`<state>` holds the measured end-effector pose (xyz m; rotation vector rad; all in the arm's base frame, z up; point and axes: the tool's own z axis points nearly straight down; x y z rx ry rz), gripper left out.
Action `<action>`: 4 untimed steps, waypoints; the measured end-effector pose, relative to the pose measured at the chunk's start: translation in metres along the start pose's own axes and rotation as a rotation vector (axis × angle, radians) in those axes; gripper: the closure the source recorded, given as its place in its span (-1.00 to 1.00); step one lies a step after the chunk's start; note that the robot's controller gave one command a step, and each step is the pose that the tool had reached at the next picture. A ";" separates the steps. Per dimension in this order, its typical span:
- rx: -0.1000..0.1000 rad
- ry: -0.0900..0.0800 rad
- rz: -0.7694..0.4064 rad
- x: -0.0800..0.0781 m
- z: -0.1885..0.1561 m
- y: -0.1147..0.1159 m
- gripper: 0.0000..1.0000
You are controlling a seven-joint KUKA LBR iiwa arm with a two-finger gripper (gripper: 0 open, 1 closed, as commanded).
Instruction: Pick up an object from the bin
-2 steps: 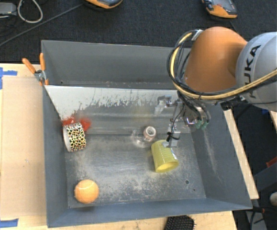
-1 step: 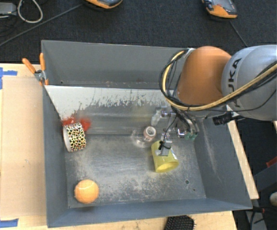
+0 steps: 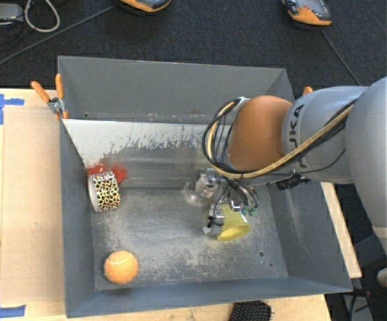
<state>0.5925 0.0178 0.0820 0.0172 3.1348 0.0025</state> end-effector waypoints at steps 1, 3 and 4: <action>-0.001 -0.002 0.064 -0.021 0.009 0.003 -1.00; -0.002 0.003 0.062 -0.017 0.012 -0.046 -1.00; -0.001 0.001 0.062 -0.025 0.012 -0.085 -1.00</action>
Offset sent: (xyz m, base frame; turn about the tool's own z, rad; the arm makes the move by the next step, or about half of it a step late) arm 0.0142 -0.0570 -0.0120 0.0635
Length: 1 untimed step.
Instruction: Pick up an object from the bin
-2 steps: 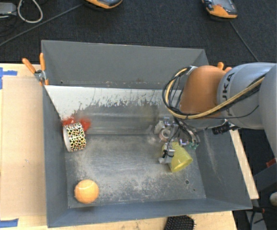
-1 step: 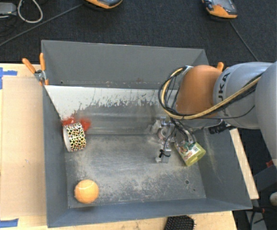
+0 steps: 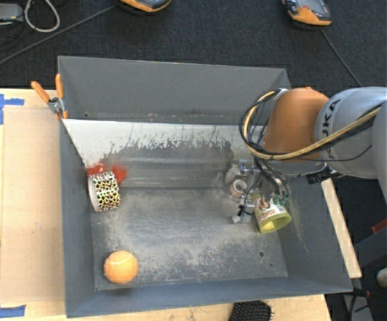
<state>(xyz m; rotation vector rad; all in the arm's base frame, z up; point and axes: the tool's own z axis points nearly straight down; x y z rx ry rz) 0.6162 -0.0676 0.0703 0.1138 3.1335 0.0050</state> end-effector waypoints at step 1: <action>-0.004 -0.001 0.078 -0.001 -0.001 -0.044 1.00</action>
Offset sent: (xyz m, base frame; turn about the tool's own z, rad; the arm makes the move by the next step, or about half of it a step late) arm 0.0000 0.0000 0.0000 0.0000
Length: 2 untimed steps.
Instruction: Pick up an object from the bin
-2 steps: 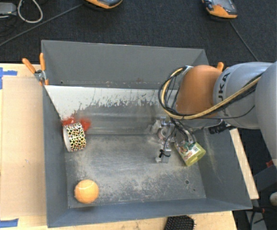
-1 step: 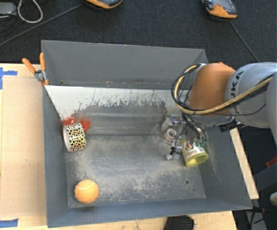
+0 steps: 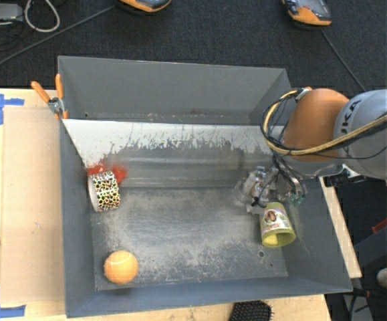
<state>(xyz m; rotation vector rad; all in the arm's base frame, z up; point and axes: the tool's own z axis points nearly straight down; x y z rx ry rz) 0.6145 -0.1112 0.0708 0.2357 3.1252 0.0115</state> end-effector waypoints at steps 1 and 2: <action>0.000 0.000 0.000 0.000 0.000 0.000 1.00; -0.009 0.000 0.225 0.007 0.000 -0.005 1.00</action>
Offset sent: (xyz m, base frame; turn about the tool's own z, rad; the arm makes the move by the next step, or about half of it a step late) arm -0.0110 -0.0093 -0.0008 0.2498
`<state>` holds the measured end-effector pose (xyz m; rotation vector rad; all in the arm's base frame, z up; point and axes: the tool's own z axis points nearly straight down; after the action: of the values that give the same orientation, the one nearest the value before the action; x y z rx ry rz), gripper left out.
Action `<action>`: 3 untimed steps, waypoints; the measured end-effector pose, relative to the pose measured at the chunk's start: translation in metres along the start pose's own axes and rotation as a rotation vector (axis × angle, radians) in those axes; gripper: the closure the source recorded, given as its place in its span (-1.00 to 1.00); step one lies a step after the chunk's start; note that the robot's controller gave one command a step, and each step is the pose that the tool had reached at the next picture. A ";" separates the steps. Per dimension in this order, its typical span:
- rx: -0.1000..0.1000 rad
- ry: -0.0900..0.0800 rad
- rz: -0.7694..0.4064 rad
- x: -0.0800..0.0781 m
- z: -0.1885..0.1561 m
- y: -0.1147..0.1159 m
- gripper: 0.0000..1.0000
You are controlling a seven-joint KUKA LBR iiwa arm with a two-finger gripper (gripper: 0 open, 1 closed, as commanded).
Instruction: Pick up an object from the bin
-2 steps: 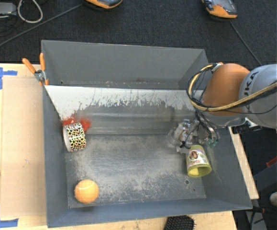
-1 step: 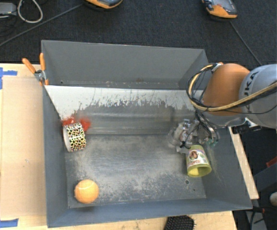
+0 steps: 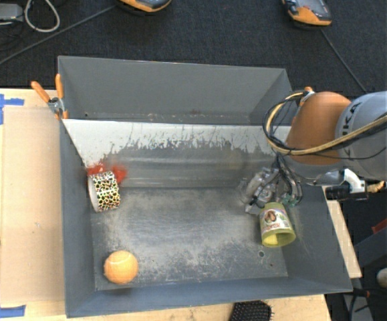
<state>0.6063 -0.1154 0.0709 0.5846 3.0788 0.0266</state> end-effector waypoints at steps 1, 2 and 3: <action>0.000 0.000 0.119 -0.007 0.001 0.005 1.00; -0.017 0.004 0.241 -0.016 -0.001 -0.012 1.00; -0.009 0.001 0.189 -0.016 0.000 -0.009 1.00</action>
Offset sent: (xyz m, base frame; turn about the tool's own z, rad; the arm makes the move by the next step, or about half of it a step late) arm 0.0066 -0.0287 -0.0009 0.2489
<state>0.6179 -0.1293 0.0708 0.8732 3.0101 0.0424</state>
